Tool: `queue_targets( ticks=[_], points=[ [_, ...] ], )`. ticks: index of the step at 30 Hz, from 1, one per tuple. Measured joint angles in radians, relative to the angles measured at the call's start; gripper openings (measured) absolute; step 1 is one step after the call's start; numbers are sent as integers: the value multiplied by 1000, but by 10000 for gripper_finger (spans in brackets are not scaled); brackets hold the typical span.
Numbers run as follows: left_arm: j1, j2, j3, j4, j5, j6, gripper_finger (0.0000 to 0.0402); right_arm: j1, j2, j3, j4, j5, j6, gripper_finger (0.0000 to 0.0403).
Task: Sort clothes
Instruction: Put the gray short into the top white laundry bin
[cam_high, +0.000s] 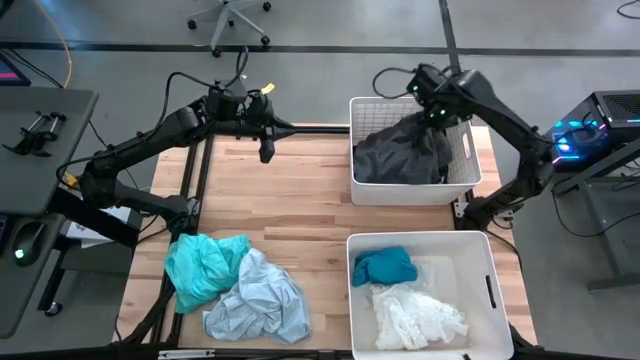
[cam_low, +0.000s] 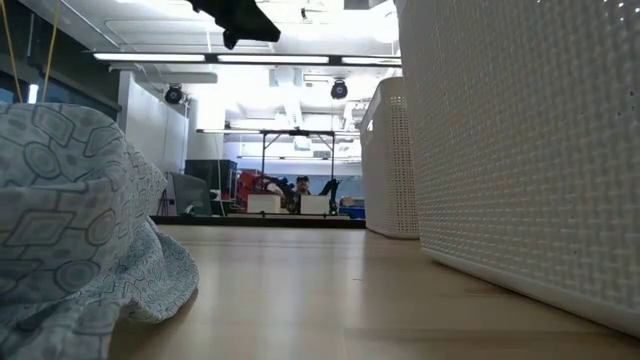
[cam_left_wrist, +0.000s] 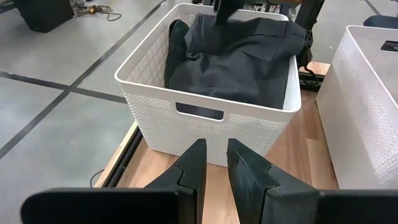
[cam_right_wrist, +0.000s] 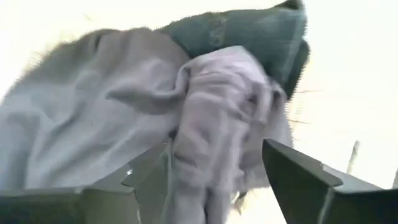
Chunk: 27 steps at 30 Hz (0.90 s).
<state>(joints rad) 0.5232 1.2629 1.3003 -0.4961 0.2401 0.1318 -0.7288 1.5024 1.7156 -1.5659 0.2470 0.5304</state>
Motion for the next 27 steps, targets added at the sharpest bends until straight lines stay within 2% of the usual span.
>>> queue_targets(
  ticks=[4, 10, 13, 17, 23, 27],
  points=[
    [0, 0, 0, -4, -1, 0, 53, 8, -9, 85, 16, -23, 35, 237],
    [0, 0, -13, -6, -2, 1, 53, 30, -12, 80, 172, -311, -19, 219],
    [0, 2, -13, -7, -11, 1, 53, 43, -12, 9, 176, -372, -11, 206],
    [0, 2, -13, -8, -14, 0, 53, 55, -12, -151, 140, -313, 3, 191],
    [0, 3, -13, -8, -17, 1, 53, 55, -13, -421, 191, -75, 74, 168],
    [1, 3, -13, -8, -35, 10, 53, 65, -14, -512, 259, 38, 74, 158]
  ],
)
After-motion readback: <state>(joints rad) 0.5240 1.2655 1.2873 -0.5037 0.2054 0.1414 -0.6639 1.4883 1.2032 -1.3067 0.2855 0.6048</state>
